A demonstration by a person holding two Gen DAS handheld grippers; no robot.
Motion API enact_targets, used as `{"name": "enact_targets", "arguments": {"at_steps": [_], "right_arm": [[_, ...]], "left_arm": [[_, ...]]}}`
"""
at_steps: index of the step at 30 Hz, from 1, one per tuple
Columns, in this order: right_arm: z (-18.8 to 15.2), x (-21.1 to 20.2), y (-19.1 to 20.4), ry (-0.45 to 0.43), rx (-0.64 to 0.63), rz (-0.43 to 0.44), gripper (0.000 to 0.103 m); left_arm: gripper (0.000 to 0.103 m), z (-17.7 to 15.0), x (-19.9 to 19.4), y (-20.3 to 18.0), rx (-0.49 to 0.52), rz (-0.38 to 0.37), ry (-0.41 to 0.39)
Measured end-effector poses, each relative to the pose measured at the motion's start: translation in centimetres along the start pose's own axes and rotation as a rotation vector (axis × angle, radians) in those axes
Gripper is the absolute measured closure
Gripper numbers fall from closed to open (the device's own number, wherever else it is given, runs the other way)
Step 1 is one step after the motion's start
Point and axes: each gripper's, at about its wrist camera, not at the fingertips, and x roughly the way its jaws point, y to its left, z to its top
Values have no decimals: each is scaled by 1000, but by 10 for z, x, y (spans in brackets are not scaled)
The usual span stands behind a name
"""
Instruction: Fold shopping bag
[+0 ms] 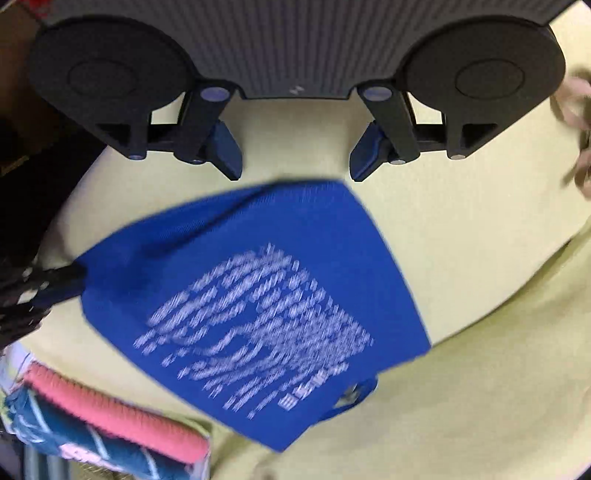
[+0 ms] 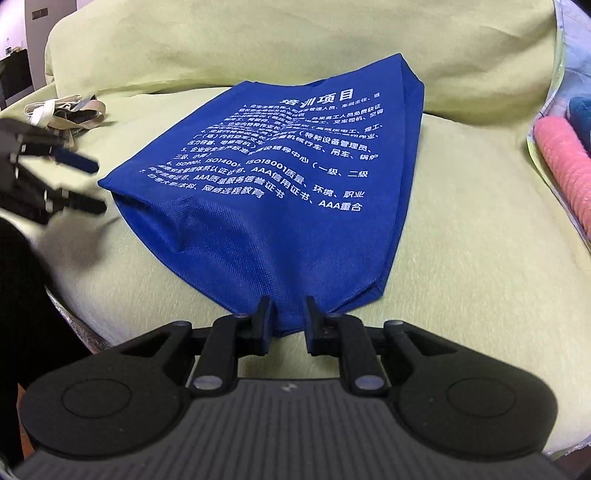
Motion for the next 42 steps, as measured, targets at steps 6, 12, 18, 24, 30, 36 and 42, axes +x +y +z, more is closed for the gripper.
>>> {"name": "enact_targets", "arguments": {"at_steps": [6, 12, 18, 24, 30, 36, 42], "right_arm": [[6, -5, 11, -23, 11, 9, 75], [17, 18, 54, -57, -80, 92, 75], [29, 46, 112, -92, -403, 75, 75], [23, 81, 149, -127, -776, -78, 85], [24, 76, 142, -141, -752, -88, 103], [11, 45, 133, -115, -706, -38, 103], [-11, 40, 136, -46, -669, 20, 102]], "left_arm": [[37, 1, 1, 25, -138, -26, -65], [37, 10, 22, 48, -212, -74, -72], [37, 20, 11, 71, -223, -141, -103], [36, 25, 9, 91, -284, -279, -117], [31, 27, 14, 121, -378, -291, -144], [31, 30, 44, 124, -349, -275, -80], [31, 30, 66, 98, -181, -146, -29]]}}
